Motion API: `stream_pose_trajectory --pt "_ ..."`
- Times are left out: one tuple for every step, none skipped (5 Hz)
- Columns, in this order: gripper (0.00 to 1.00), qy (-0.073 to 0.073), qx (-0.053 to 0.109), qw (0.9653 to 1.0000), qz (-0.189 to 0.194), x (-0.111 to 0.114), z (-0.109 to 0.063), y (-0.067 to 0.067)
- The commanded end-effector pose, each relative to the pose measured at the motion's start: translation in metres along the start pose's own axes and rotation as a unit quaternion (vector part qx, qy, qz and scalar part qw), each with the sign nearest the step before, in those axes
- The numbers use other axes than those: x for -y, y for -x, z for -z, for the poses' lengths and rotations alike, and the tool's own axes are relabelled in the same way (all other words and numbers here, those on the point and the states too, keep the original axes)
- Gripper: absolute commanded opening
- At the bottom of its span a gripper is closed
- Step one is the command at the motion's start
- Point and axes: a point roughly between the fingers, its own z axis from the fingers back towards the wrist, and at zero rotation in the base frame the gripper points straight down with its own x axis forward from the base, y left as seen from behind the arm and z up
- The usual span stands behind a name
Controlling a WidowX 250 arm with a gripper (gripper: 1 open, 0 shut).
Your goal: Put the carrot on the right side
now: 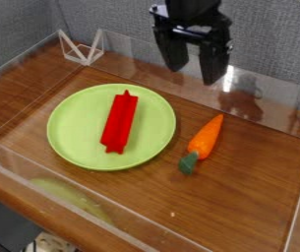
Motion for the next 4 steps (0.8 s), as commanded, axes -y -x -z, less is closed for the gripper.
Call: stream_pose_trajectory --pt "1.0 -0.003 0.016 0.9988 0.047 0.008 -0.008 -0.007" --pt "1.0 -0.007 0.02 0.9989 0.041 0.024 -0.016 -0.01" --pt "1.0 -0.024 0.03 0.9987 0.033 0.035 -0.027 -0.01" --pt "1.0 -0.039 0.042 0.9982 0.015 0.024 -0.022 -0.003"
